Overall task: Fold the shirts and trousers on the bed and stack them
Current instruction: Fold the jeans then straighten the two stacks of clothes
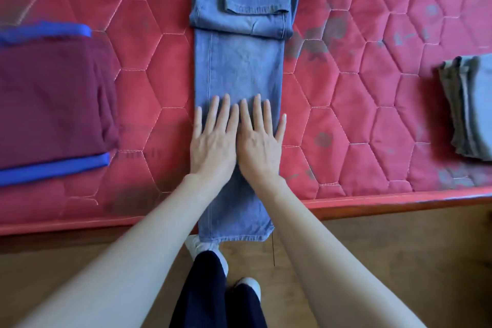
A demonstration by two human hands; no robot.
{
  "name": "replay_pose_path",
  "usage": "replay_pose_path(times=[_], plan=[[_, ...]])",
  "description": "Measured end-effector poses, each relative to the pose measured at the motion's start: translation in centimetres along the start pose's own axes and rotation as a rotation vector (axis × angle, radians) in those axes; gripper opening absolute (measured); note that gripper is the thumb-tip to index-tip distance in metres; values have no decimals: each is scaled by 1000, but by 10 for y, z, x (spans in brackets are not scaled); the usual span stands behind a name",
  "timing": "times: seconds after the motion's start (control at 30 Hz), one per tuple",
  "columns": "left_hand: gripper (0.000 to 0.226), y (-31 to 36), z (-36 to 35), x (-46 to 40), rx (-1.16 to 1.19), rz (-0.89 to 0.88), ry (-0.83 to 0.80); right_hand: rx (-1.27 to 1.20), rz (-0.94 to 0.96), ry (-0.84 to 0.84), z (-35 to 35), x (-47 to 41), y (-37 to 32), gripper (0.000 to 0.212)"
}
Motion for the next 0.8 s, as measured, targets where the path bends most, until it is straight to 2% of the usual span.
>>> replay_pose_path(times=[0.07, 0.2, 0.3, 0.43, 0.6, 0.8], plan=[[54, -5, -17, 28, 40, 39, -44, 37, -31, -22, -13, 25, 14, 55], [57, -9, -27, 81, 20, -34, 10, 67, -50, 13, -20, 88, 44, 57], [59, -8, -27, 122, 25, -43, -38, 86, -70, -40, -19, 129, 60, 58], [59, -9, -15, 141, 1, -64, -93, 44, -150, -89, -1, 141, 65, 57], [59, -19, 14, 83, 39, -74, -107, -106, -103, -40, 33, 81, 49, 55], [60, -44, 45, -52, 95, -73, -42, -284, -129, -40, 56, -57, 35, 62]])
Point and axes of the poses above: each hand's wrist, its own x-axis away from the middle knuckle, its own z-axis out of the back of the hand, y = z × x, the point moved 6 cm from there along -x, towards the middle knuckle, and after that the axes turned 6 degrees about -z, right-handed, at the moved point
